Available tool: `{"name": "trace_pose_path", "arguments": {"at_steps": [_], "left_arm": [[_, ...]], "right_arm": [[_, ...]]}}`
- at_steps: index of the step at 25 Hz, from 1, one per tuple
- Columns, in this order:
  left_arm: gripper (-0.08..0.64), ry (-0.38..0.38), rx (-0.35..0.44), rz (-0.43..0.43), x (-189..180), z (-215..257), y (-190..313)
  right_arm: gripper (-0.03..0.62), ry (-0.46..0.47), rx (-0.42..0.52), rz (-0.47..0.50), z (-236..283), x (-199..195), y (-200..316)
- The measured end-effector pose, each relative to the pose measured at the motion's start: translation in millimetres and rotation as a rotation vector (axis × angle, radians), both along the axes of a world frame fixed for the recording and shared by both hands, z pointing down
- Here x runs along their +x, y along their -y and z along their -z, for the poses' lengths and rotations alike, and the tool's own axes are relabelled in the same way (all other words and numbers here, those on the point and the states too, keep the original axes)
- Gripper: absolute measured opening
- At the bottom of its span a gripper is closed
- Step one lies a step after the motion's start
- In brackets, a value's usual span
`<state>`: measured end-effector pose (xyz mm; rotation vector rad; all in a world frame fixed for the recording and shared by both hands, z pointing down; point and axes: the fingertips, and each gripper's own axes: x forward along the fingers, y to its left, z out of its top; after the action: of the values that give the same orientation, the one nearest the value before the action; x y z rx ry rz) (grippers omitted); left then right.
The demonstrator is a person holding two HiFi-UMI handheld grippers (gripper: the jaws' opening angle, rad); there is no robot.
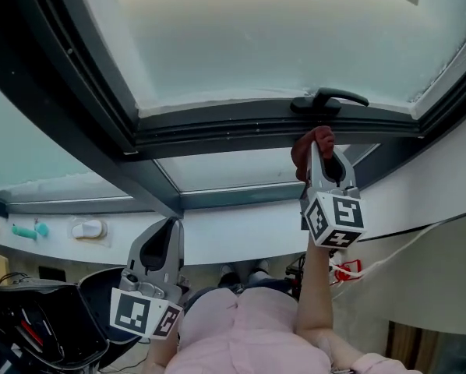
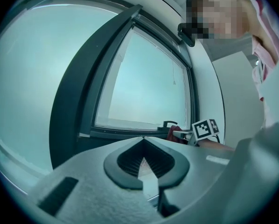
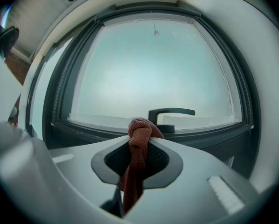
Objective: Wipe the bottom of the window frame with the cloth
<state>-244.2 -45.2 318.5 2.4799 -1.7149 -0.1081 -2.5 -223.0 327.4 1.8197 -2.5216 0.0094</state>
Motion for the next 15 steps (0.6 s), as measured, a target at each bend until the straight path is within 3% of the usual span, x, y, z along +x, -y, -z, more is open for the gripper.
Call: {"name": "trace_pose_path", "arguments": {"at_steps": [2,6,15], "left_arm": [[0.0,0.0,0.002,0.019,-14,0,-2],[0.001,-0.002,0.013,0.047,-35,3,-7],[0.0,-0.025,0.018,0.128,-70,2,-22]], "right_arm": [[0.06,0.055,0.03,0.061,9,-23,-17],[0.06,0.075,0.038,0.21,13,-86,-42],[0.06,-0.02,0.01,0.559,-5,-247,-78]]}}
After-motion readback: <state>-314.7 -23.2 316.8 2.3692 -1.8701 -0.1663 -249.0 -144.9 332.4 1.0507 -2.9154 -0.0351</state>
